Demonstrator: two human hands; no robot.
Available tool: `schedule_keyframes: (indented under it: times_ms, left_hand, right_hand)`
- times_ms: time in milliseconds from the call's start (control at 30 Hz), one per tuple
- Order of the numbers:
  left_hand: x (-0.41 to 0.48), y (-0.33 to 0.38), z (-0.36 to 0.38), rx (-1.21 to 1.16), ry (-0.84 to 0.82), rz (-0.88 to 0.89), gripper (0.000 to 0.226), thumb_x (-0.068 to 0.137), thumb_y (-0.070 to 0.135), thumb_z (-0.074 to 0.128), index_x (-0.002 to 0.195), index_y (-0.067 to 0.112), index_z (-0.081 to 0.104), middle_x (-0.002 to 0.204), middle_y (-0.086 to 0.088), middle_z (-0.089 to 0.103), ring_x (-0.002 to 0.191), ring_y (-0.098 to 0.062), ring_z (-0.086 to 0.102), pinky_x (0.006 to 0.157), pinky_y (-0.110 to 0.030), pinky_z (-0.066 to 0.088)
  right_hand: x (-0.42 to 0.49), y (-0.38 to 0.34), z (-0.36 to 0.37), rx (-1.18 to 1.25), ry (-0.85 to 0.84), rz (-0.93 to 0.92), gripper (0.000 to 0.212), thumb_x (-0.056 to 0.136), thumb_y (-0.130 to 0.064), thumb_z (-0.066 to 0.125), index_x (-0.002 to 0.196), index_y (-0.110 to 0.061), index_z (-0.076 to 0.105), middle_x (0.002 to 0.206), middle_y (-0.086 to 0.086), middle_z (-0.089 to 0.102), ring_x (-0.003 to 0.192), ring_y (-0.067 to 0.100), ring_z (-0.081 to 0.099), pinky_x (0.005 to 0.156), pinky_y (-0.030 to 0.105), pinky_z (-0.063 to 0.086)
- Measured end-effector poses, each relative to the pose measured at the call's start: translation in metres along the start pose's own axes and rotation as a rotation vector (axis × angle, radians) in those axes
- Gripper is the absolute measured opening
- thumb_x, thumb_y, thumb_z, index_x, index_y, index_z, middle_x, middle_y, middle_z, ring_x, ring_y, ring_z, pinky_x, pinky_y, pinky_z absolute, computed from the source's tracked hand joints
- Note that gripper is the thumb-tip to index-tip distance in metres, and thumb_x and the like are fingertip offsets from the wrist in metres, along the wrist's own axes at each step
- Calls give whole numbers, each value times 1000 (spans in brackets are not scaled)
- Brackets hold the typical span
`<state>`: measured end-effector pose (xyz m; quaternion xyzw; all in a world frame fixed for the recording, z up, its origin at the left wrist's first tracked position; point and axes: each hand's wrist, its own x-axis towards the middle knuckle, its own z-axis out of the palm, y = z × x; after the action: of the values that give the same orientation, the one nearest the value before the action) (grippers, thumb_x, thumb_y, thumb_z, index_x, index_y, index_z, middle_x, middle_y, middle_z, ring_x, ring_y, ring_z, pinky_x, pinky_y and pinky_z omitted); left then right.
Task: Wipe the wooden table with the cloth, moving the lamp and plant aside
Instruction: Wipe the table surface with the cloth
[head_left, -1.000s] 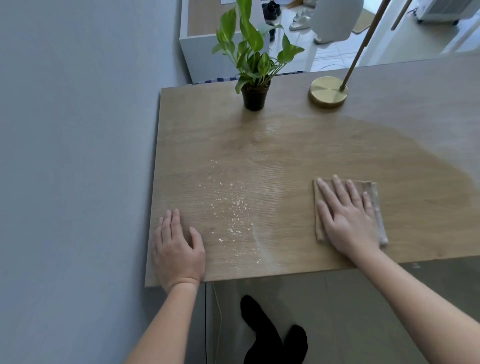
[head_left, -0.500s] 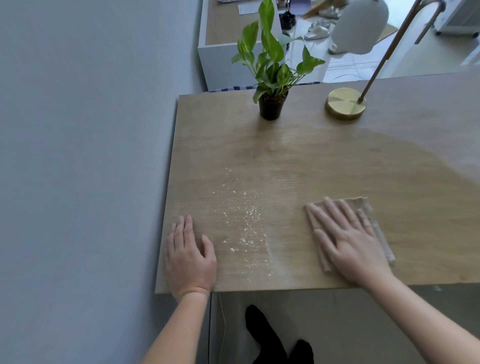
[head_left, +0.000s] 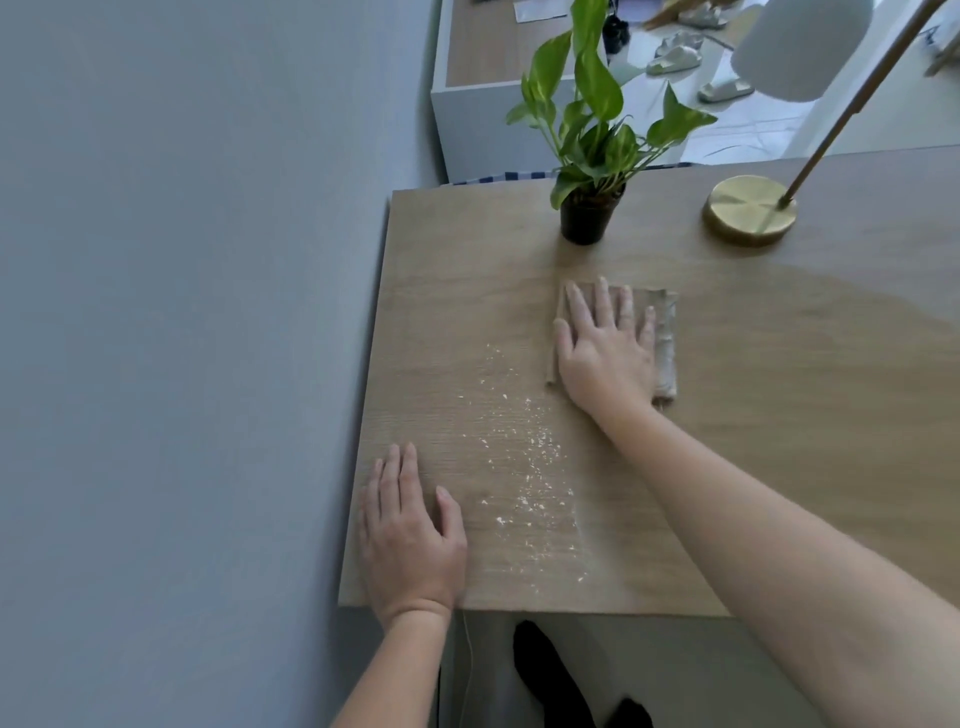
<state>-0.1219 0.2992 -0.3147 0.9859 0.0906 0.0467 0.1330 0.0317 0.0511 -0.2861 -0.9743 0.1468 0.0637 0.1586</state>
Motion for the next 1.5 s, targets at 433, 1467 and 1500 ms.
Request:
schedule_keyframes:
  times_ms: [433, 1467, 1500]
  left_hand:
    - [1, 4, -4, -8, -17, -3, 65, 104, 46, 37, 164, 21, 41, 171, 2, 37, 160, -18, 30, 131, -42, 26]
    - [-2, 5, -6, -36, 41, -7, 63, 102, 41, 41, 160, 17, 48, 167, -3, 45, 156, -24, 37, 128, -47, 33]
    - [-2, 5, -6, -33, 36, -8, 63, 102, 42, 40, 161, 17, 47, 168, -2, 44, 157, -23, 36, 128, -46, 32]
  right_hand:
    - [-51, 93, -32, -47, 13, 64, 60, 107, -63, 13, 165, -52, 5, 178, -11, 2, 163, 19, -3, 131, 50, -1]
    - [-213, 73, 8, -131, -159, -404, 58, 109, -65, 16, 163, -57, -4, 175, -18, -5, 162, 12, -11, 132, 48, 0]
    - [-202, 91, -2, -145, -145, -358, 58, 109, -65, 16, 162, -58, -3, 175, -19, -4, 162, 11, -11, 132, 47, 1]
